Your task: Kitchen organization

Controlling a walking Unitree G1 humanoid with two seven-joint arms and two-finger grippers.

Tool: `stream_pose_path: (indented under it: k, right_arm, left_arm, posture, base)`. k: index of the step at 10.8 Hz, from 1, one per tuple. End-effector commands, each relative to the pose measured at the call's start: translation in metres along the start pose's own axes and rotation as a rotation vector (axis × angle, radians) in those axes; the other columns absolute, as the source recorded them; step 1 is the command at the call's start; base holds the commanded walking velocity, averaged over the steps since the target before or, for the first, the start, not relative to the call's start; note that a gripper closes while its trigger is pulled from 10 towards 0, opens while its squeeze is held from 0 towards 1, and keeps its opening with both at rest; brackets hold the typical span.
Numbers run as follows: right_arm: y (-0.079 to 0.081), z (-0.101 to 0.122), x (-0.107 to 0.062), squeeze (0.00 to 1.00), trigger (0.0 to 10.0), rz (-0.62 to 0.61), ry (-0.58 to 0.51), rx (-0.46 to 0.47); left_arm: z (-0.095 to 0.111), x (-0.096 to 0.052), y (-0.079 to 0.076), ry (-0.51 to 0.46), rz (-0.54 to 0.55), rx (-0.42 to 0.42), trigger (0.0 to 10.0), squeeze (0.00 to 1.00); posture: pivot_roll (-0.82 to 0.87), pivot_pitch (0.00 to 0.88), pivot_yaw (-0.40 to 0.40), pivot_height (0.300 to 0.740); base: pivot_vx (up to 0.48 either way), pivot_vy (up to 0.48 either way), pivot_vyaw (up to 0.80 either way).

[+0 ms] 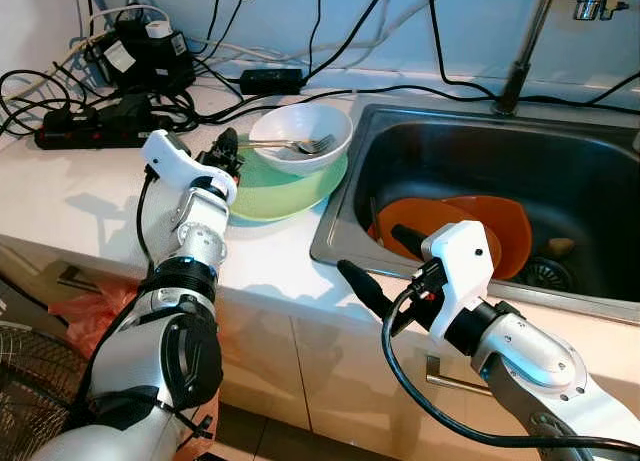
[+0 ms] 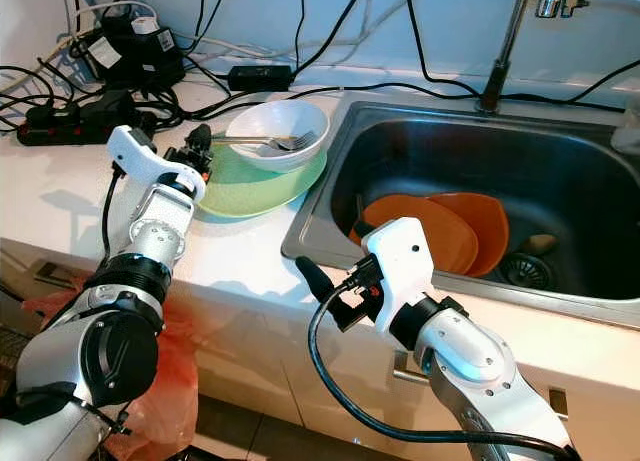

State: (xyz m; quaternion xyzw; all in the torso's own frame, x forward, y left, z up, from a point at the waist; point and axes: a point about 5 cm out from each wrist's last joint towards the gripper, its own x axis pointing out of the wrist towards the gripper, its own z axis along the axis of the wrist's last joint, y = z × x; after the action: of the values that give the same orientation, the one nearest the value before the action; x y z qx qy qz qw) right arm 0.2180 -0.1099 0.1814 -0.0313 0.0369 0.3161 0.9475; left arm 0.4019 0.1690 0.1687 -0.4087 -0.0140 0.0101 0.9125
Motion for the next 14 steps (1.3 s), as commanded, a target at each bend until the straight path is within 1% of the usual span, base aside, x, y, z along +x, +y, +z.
stream_pose_path:
  k: [1, 3, 4, 6, 7, 8, 9, 14]
  right_arm:
    - [0.002, 0.004, 0.001, 0.00, 10.0, 0.011, -0.012, 0.002]
    - [0.002, 0.004, 0.002, 0.00, 10.0, 0.010, -0.014, 0.002]
    - [0.002, 0.004, 0.003, 0.00, 10.0, 0.010, -0.017, 0.003]
    - [0.002, 0.004, 0.004, 0.00, 10.0, 0.011, -0.020, 0.006]
    - [0.002, 0.004, 0.005, 0.00, 10.0, 0.011, -0.022, 0.007]
    - [0.002, 0.004, 0.005, 0.00, 10.0, 0.011, -0.023, 0.007]
    - [0.002, 0.004, 0.006, 0.00, 10.0, 0.012, -0.025, 0.007]
    - [0.001, 0.004, 0.008, 0.00, 10.0, 0.011, -0.029, 0.009]
  left_arm:
    - [0.002, 0.003, -0.007, 0.011, -0.015, 0.016, 10.0, 0.00]
    - [0.004, 0.005, -0.015, 0.005, -0.040, 0.038, 10.0, 0.00]
    - [0.005, 0.006, -0.018, 0.009, -0.043, 0.036, 10.0, 0.00]
    - [0.000, 0.004, -0.018, 0.021, -0.038, 0.047, 10.0, 0.00]
    - [-0.002, 0.003, -0.017, 0.028, -0.033, 0.048, 9.5, 0.00]
    - [-0.004, 0.003, -0.015, 0.033, -0.026, 0.049, 3.3, 0.00]
    - [-0.005, 0.002, -0.014, 0.036, -0.020, 0.044, 0.0, 0.00]
    - [-0.002, 0.003, -0.017, 0.032, -0.026, 0.041, 0.0, 0.00]
  posture:
    - [-0.24, 0.000, 0.075, 0.740]
    - [-0.24, 0.000, 0.079, 0.740]
    - [-0.24, 0.000, 0.082, 0.740]
    - [-0.23, 0.000, 0.085, 0.740]
    - [-0.23, 0.000, 0.085, 0.740]
    - [-0.23, 0.000, 0.085, 0.740]
    - [-0.23, 0.000, 0.086, 0.740]
    - [-0.22, 0.000, 0.089, 0.740]
  base:
    - [0.000, 0.000, 0.00]
    - [0.000, 0.000, 0.00]
    - [0.000, 0.000, 0.00]
    - [0.000, 0.000, 0.00]
    - [0.000, 0.000, 0.00]
    - [0.000, 0.000, 0.00]
    - [0.000, 0.000, 0.00]
    - [0.000, 0.000, 0.00]
